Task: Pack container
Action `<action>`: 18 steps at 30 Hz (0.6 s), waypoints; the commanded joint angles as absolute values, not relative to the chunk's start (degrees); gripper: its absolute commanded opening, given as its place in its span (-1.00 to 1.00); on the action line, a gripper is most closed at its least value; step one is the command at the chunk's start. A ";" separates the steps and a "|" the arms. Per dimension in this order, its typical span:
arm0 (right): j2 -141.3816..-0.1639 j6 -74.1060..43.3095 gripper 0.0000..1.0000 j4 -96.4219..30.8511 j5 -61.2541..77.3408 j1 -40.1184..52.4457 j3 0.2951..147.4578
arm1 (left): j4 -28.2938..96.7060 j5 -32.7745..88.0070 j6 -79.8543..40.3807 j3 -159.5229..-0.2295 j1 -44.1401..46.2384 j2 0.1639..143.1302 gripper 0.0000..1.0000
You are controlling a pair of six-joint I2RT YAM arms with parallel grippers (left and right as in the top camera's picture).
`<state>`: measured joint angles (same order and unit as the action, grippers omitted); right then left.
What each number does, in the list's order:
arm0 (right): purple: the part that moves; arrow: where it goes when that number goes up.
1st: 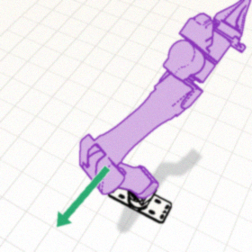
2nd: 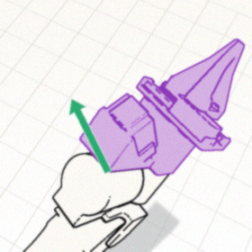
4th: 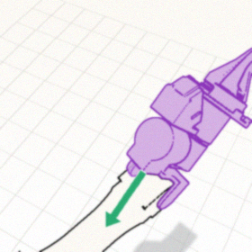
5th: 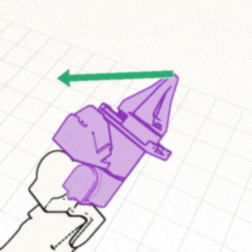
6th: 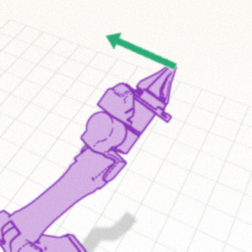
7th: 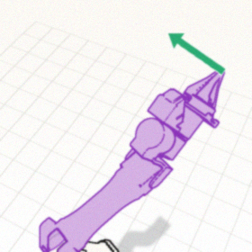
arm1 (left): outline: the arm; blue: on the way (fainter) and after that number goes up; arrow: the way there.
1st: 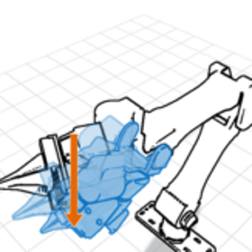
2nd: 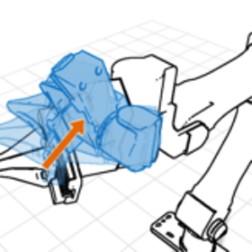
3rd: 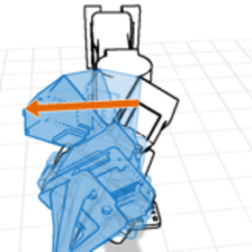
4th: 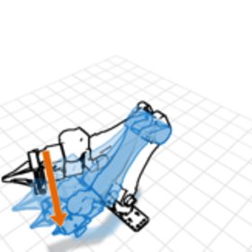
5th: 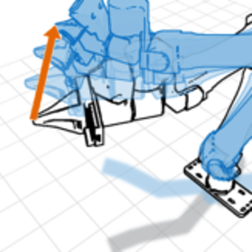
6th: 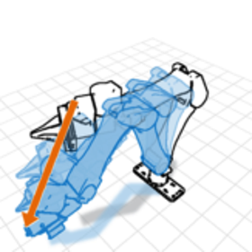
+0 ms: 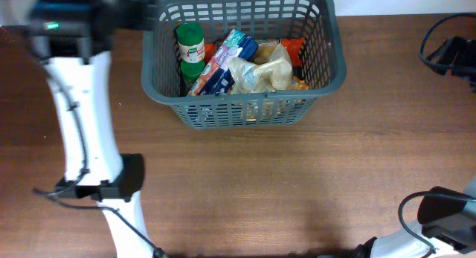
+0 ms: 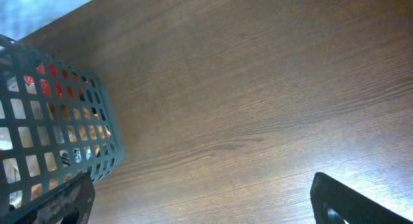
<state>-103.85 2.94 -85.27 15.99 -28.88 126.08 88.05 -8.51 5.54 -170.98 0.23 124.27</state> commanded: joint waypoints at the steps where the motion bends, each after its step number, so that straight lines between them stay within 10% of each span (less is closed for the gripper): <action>1: -103.35 2.48 0.97 -85.10 16.49 -28.91 125.78 | 90.98 -9.80 -2.50 -170.01 -7.11 124.81 0.99; 18: -103.35 2.48 0.97 -85.10 16.49 -28.91 125.78 | 92.31 -3.86 -7.11 -153.23 -22.94 125.71 0.98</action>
